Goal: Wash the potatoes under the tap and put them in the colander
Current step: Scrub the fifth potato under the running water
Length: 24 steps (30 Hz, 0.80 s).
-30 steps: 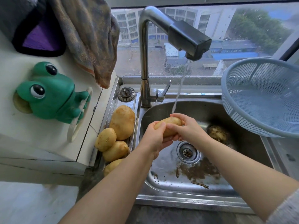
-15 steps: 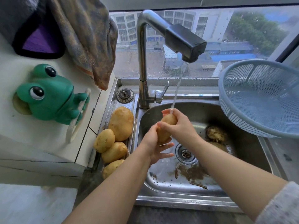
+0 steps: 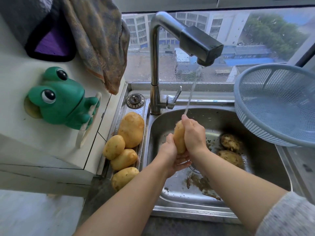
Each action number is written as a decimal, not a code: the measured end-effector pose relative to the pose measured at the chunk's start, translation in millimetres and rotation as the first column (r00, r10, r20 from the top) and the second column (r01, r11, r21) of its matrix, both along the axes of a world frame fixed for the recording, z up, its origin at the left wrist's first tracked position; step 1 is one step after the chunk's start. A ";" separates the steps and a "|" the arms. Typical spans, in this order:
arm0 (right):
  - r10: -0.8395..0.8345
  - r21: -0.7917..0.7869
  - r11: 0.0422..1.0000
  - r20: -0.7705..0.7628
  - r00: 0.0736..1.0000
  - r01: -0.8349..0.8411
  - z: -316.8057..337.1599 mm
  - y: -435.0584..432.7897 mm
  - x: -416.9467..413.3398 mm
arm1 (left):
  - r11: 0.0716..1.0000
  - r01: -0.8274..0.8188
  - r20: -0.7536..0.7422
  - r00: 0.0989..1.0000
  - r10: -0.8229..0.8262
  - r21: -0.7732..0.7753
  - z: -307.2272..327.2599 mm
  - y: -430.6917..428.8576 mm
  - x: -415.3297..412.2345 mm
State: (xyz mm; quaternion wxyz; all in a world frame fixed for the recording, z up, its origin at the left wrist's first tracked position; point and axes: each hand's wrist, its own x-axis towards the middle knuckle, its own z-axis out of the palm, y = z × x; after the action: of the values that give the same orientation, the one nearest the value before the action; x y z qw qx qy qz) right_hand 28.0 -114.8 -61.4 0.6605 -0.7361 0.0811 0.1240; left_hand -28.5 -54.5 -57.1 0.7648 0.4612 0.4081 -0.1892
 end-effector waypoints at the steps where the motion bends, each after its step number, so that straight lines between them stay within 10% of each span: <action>1: -0.016 0.032 0.999 -0.062 0.998 0.018 -0.7 -0.3 2.3 | 1.000 0.012 0.008 1.000 -0.012 0.015 -0.1 0.3 -0.3; 9: 0.328 0.131 0.941 -0.116 0.937 -0.313 9.1 -6.0 -0.5 | 0.973 -0.124 0.024 0.991 0.131 -0.193 5.5 21.4 1.3; 14: 0.546 -0.077 0.833 -0.048 0.837 -0.548 14.3 -14.1 -3.5 | 0.939 -0.259 0.023 0.962 0.271 -0.224 3.8 29.7 3.7; 18: 0.631 0.294 0.768 -0.192 0.751 -0.570 13.0 -29.4 8.4 | 0.941 -0.257 -0.012 0.965 0.260 -0.220 -1.1 31.3 2.9; 24: 0.484 0.015 0.875 -0.079 0.872 -0.484 12.3 -21.0 6.8 | 0.967 -0.246 0.061 0.966 0.249 -0.061 -3.1 24.4 9.4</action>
State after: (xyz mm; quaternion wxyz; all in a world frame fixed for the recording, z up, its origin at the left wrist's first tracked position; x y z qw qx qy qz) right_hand 34.8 -135.7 -49.1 0.6028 -0.7290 -0.0789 0.3146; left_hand -19.1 -30.0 -60.3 0.8079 0.3925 0.4309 -0.0871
